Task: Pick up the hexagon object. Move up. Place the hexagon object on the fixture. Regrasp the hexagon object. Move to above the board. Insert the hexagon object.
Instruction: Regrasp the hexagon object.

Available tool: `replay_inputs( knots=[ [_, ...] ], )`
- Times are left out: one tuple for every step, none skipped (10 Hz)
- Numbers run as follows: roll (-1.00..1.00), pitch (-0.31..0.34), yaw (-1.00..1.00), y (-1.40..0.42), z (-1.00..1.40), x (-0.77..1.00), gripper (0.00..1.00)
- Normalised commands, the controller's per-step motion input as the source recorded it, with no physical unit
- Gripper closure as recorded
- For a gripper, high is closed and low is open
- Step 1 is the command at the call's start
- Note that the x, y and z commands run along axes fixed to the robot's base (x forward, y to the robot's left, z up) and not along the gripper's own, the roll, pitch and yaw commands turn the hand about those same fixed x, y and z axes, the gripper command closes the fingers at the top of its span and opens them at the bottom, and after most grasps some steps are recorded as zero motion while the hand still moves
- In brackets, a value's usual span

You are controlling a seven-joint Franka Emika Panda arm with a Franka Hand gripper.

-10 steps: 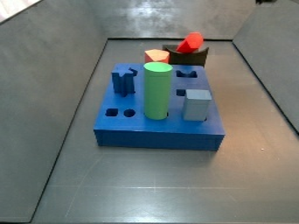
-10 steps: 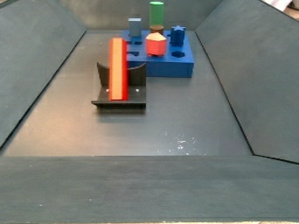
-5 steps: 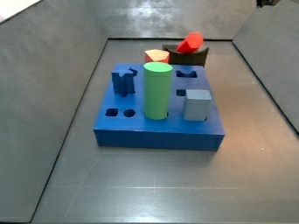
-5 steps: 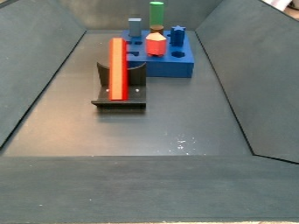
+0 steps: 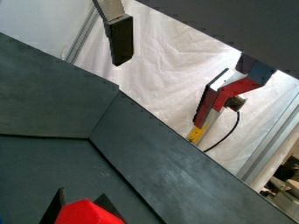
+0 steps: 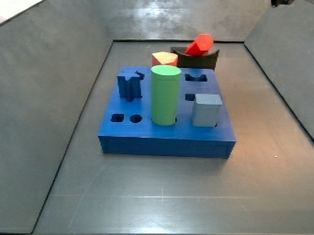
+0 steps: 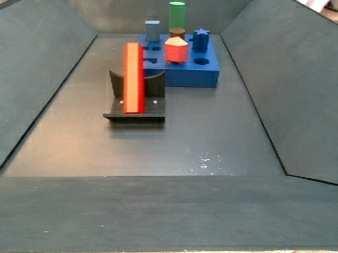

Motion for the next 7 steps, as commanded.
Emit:
replay_inputs(
  knots=[
    [0.16, 0.014, 0.09, -0.05, -0.02, 0.23, 0.00],
    [0.15, 0.018, 0.08, -0.05, -0.02, 0.23, 0.00],
    [0.15, 0.024, 0.08, -0.04, -0.03, 0.22, 0.00],
    [0.14, 0.029, 0.08, -0.04, -0.03, 0.22, 0.00],
    [0.14, 0.032, 0.08, -0.04, -0.03, 0.22, 0.00],
    [0.14, 0.035, 0.08, -0.04, -0.03, 0.22, 0.00],
    [0.13, 0.038, 0.08, -0.04, -0.03, 0.21, 0.00]
  ],
)
